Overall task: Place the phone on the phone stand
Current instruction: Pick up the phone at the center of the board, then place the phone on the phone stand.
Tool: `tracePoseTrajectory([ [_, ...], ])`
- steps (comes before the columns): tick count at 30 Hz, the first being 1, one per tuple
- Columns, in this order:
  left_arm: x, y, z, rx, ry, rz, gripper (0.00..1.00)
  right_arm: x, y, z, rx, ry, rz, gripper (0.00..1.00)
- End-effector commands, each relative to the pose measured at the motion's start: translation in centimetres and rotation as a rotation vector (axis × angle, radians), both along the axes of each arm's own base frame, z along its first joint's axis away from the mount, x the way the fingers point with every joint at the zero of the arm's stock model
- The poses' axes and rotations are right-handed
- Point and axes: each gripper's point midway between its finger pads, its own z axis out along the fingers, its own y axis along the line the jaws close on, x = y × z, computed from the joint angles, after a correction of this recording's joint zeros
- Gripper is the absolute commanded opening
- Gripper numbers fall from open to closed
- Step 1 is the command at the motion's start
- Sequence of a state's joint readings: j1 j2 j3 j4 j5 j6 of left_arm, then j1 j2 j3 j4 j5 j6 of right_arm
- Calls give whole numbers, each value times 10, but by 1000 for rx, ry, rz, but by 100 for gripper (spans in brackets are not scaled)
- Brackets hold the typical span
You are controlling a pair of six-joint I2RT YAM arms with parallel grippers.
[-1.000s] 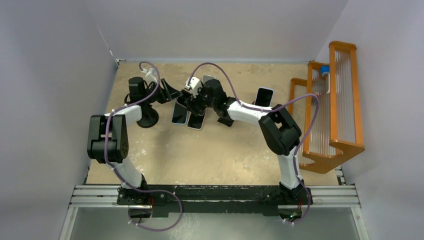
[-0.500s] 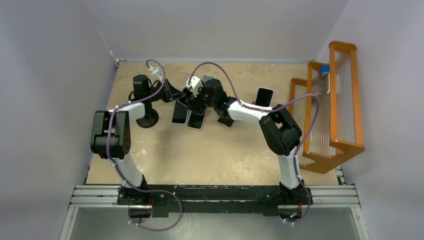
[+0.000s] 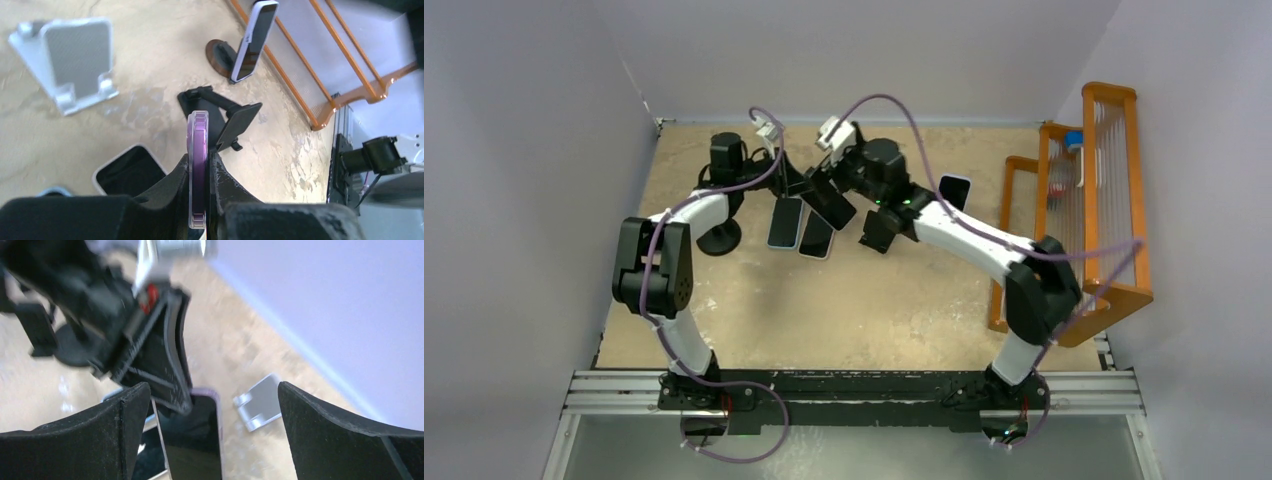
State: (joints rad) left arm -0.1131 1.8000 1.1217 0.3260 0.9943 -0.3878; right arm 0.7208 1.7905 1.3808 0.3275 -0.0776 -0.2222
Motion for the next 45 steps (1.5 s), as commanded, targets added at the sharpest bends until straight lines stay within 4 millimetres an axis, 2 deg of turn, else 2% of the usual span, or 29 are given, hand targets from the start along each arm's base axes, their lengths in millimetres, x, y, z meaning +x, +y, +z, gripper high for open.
tracePoseTrajectory([
  [1, -6, -25, 80, 33, -304, -164, 0, -18, -58, 145, 223, -264, -99, 99],
  [3, -11, -35, 103, 34, -368, -251, 0, -37, -84, 175, 293, -313, -110, 99],
  [6, -18, -53, 122, 63, -462, -369, 0, -69, -113, 204, 366, -370, -109, 99],
  [10, -28, -86, 138, 135, -601, -495, 0, -95, -134, 210, 386, -378, -118, 99],
  [12, -37, -104, 139, 163, -637, -559, 0, -98, -139, 196, 362, -351, -129, 99],
  [14, -48, -119, 139, 166, -671, -629, 0, -97, -136, 167, 302, -287, -89, 99],
  [16, -61, -127, 138, 155, -704, -688, 0, -95, -131, 137, 251, -199, -12, 96],
  [18, -71, -131, 137, 149, -728, -725, 0, -91, -134, 119, 242, -131, 43, 91],
  [20, -78, -130, 136, 151, -738, -744, 0, -88, -142, 120, 255, -122, 62, 86],
  [23, -82, -125, 136, 176, -743, -745, 0, -88, -155, 136, 270, -155, 85, 80],
  [26, -84, -124, 142, 180, -765, -741, 0, -87, -154, 136, 248, -126, 154, 76],
  [28, -87, -124, 147, 164, -777, -745, 0, -87, -147, 126, 215, -70, 209, 71],
  [34, -88, -124, 149, 160, -788, -733, 0, -77, -136, 89, 134, 44, 272, 66],
  [38, -89, -123, 150, 160, -791, -731, 0, -66, -136, 77, 117, 73, 250, 63],
  [45, -92, -123, 155, 145, -805, -736, 0, -58, -127, 64, 85, 107, 283, 64],
])
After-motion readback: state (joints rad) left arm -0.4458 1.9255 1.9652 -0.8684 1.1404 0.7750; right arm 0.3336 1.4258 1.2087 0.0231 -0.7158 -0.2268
